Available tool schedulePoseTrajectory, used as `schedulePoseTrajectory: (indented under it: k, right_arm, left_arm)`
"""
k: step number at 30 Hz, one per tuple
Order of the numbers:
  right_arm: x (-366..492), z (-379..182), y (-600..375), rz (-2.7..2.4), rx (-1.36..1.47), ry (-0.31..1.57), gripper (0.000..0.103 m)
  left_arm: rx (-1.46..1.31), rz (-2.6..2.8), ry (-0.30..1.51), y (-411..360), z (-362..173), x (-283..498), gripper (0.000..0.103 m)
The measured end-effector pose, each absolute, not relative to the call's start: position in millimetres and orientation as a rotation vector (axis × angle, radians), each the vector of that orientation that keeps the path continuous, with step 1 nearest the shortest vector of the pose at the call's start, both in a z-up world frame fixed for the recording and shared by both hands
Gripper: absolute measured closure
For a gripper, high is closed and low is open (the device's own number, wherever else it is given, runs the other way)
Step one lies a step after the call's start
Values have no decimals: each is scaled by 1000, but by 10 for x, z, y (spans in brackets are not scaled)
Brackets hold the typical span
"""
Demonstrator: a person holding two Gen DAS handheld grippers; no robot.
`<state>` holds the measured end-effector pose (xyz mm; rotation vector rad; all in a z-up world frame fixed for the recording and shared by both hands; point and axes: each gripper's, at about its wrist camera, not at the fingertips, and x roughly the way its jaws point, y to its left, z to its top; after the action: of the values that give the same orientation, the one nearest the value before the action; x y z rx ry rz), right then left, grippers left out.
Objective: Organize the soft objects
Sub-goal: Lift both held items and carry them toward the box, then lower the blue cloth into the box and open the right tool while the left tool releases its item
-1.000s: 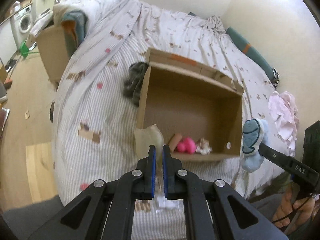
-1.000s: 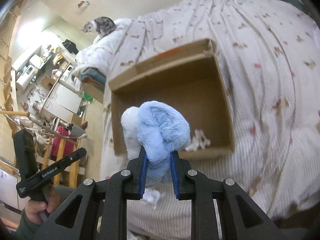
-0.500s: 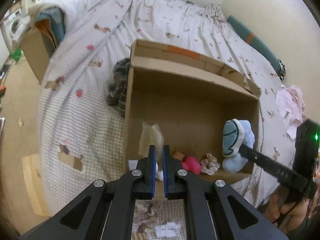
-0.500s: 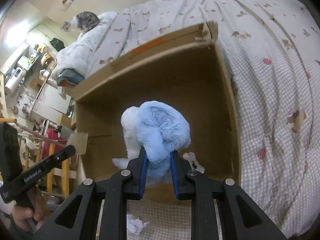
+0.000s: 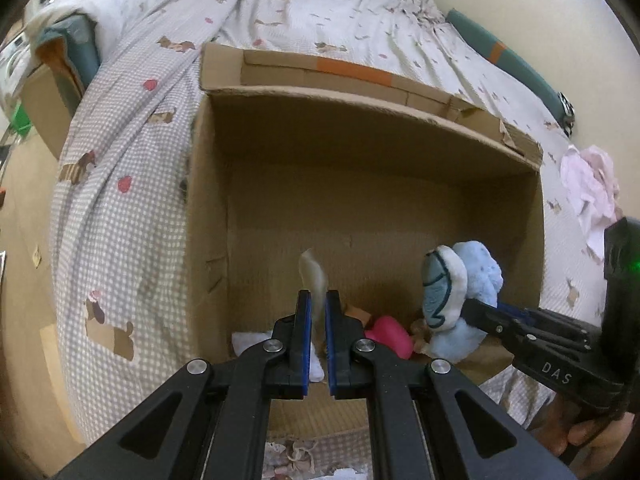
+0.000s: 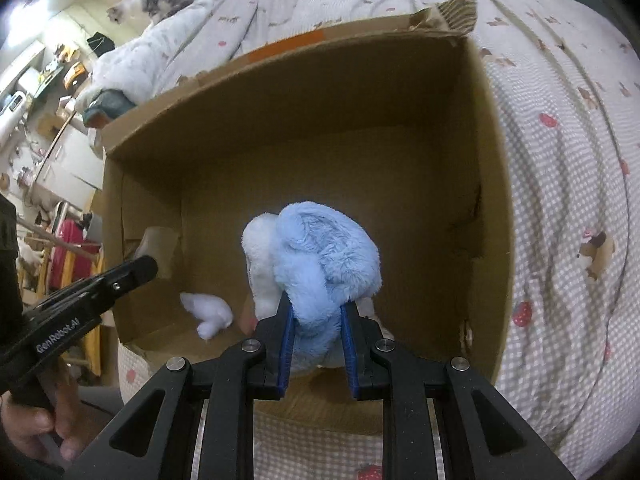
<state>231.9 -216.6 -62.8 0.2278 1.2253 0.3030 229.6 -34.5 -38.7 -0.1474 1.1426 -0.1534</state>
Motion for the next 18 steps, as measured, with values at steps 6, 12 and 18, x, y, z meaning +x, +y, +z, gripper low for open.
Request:
schedulePoseTrajectory:
  k: [6,12,18]
  right_arm:
    - [2386,-699,-2087,313,209,1248,79]
    - [2430,-774,-2033,315,187,1272,78]
    - [2443,-780,-2061,308,206,1261,66]
  left_arm:
    - [-127,-120,1181,-319,-536,2314,97]
    - [-176,-136,1194,-285,-555,2318,94]
    - [-159,-133,1172,-319,-498,2295,74]
